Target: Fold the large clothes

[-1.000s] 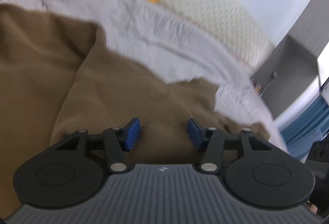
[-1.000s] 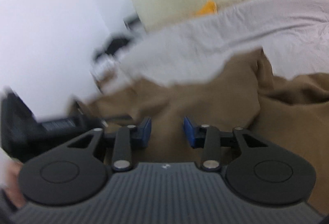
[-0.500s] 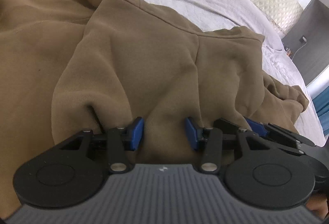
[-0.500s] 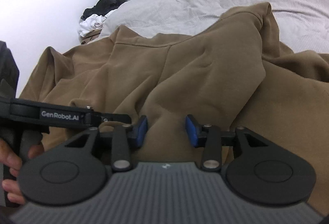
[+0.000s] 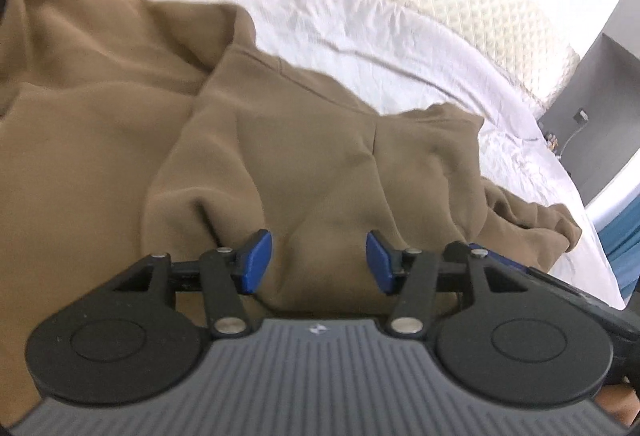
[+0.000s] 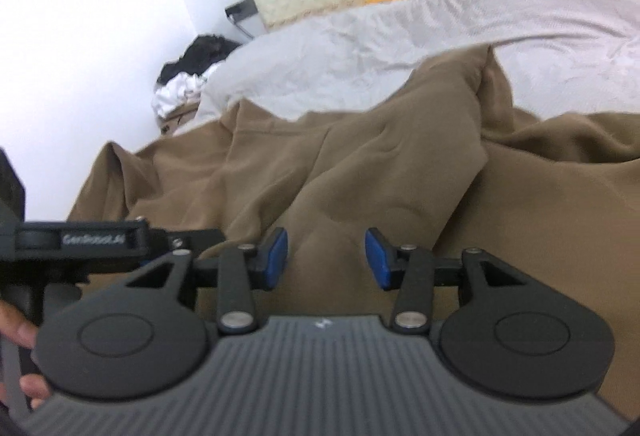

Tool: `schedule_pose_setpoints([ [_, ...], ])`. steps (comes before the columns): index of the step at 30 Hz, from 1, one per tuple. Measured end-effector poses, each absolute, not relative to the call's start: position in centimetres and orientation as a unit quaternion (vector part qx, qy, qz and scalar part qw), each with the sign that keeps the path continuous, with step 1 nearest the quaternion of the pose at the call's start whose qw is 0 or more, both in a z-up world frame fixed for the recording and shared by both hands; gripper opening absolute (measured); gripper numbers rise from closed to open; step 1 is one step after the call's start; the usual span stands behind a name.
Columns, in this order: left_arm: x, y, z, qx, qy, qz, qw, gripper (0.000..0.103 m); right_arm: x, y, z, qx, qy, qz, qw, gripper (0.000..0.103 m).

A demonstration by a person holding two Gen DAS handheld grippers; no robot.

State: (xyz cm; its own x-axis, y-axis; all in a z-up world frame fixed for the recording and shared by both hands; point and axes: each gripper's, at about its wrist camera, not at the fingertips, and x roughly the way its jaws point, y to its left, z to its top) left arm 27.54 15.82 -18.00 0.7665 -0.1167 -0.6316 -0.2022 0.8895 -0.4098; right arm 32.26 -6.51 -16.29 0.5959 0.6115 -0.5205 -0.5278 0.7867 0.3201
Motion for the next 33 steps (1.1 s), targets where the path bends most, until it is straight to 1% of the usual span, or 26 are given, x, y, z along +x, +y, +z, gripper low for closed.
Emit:
schedule_pose_setpoints([
  [4, 26.7, 15.7, -17.5, -0.194, 0.334, 0.061, 0.92, 0.061, 31.6, -6.8, -16.1, 0.07, 0.306, 0.317, 0.895, 0.047],
  [10, 28.1, 16.1, -18.8, -0.182, 0.375, 0.071, 0.906, 0.061, 31.9, -5.9, -17.6, 0.053, 0.33, 0.316, 0.888, 0.047],
  [14, 29.3, 15.6, -20.3, -0.168, 0.412, 0.063, 0.894, 0.062, 32.0, -4.8, -18.3, 0.02, 0.326, 0.318, 0.89, 0.05],
  [19, 30.0, 15.3, -21.2, -0.159, 0.424, 0.07, 0.889, 0.064, 32.3, -4.4, -19.1, -0.003, 0.318, 0.321, 0.892, 0.053],
  [26, 28.4, 16.2, -20.2, -0.198, 0.389, 0.066, 0.897, 0.066, 32.3, -6.7, -17.2, 0.062, 0.323, 0.314, 0.891, 0.054],
  [29, 27.0, 16.5, -19.1, -0.209, 0.353, 0.071, 0.909, 0.069, 31.7, -8.6, -15.0, 0.074, 0.296, 0.29, 0.907, 0.054],
  [33, 25.3, 15.9, -17.2, -0.204, 0.302, 0.068, 0.929, 0.071, 31.3, -13.3, -11.3, 0.094, 0.246, 0.236, 0.935, 0.054],
])
